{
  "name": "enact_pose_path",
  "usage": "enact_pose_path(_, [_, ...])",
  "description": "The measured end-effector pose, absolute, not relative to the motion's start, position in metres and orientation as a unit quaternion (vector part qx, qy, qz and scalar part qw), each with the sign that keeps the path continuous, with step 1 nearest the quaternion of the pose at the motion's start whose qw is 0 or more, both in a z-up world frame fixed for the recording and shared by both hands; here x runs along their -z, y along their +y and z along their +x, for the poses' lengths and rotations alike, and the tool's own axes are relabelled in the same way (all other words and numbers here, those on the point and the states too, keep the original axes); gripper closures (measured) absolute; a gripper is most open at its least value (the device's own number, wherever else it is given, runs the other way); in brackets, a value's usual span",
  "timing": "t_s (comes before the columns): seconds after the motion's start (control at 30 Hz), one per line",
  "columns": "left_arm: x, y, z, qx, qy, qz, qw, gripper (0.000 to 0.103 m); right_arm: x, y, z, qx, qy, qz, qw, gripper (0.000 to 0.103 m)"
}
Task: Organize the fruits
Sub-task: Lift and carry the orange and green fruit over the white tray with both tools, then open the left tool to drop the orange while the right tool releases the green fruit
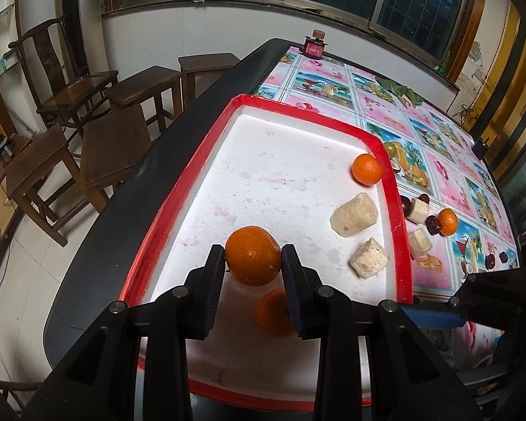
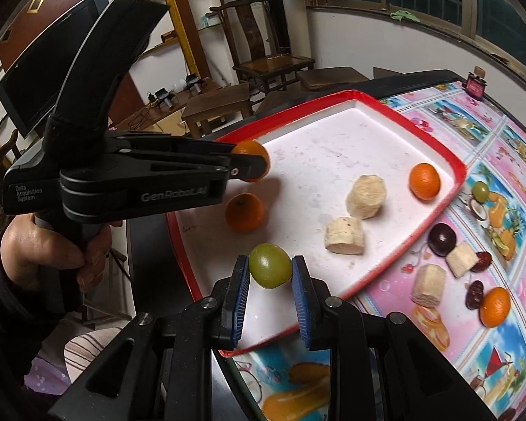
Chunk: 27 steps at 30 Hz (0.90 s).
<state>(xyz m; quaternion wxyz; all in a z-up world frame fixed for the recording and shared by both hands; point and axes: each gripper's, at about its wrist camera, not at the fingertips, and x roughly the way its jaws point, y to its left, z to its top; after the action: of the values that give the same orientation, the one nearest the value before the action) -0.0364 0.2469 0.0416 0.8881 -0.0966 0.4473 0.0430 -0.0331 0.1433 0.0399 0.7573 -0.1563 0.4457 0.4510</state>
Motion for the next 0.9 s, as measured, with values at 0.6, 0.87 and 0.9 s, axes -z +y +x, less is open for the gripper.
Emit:
enact_pose_path(0.6, [-0.025, 0.257, -0.029, -0.048, 0.455, -0.108, 0.882, 0.072, -0.008, 0.162, -0.026, -0.452, 0.471, -0.179, 0.736, 0.079])
enact_pose_path(0.87, [-0.025, 0.258, -0.030, -0.048, 0.454, -0.111, 0.883, 0.072, -0.006, 0.162, -0.026, -0.450, 0.472, -0.180, 0.736, 0.078])
enact_pose_path(0.9, [-0.025, 0.259, -0.030, -0.048, 0.453, -0.115, 0.883, 0.072, -0.006, 0.162, -0.027, -0.450, 0.472, -0.180, 0.737, 0.078])
